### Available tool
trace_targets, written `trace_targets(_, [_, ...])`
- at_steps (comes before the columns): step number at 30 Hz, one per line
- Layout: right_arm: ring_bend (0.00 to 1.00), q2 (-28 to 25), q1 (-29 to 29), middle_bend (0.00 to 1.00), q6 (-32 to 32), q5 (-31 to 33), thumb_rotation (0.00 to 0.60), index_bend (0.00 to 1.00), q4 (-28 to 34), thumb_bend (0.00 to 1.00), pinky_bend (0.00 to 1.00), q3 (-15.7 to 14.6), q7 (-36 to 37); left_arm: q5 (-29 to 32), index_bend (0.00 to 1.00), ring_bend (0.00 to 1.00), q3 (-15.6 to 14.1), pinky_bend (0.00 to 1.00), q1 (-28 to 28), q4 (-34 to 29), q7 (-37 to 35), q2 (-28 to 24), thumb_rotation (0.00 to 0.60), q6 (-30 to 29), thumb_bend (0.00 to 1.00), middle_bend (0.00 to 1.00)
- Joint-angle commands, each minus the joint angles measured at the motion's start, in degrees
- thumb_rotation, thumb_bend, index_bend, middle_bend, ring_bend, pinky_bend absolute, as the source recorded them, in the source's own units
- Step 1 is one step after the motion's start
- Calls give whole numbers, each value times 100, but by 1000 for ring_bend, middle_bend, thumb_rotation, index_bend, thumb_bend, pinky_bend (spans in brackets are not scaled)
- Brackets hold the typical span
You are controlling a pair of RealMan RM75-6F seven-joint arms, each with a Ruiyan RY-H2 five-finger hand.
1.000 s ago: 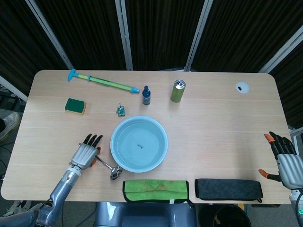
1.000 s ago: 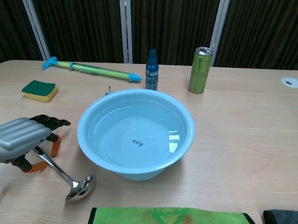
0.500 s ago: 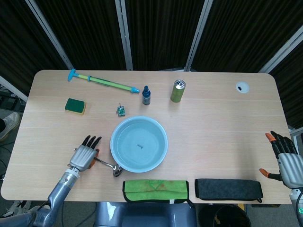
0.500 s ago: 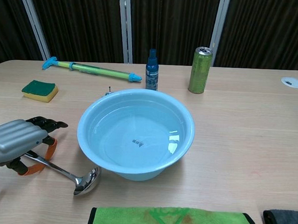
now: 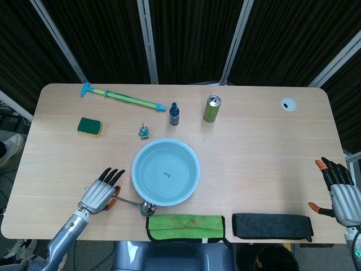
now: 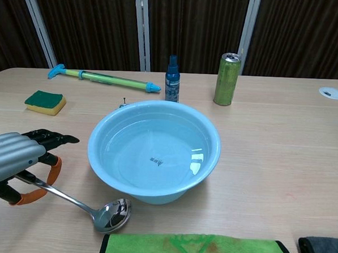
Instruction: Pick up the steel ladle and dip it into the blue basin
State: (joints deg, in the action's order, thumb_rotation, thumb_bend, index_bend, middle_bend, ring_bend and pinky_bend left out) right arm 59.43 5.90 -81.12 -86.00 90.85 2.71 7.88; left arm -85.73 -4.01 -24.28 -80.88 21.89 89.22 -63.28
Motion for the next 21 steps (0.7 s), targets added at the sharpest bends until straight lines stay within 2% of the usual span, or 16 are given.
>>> trace_targets(1, [0,-4,-11,0,-26,-28,600,0,6,0,0,-9,4,-155,590,0,-78,0,40,-204,-29,-145,600,-143,410,0])
trace_targets(21, [0,-43,-66,0,-145,-163,600,0,26,0,0,-56,81,-587,604,0,-188,0,161,-801,33,-532,600,-523,412,0])
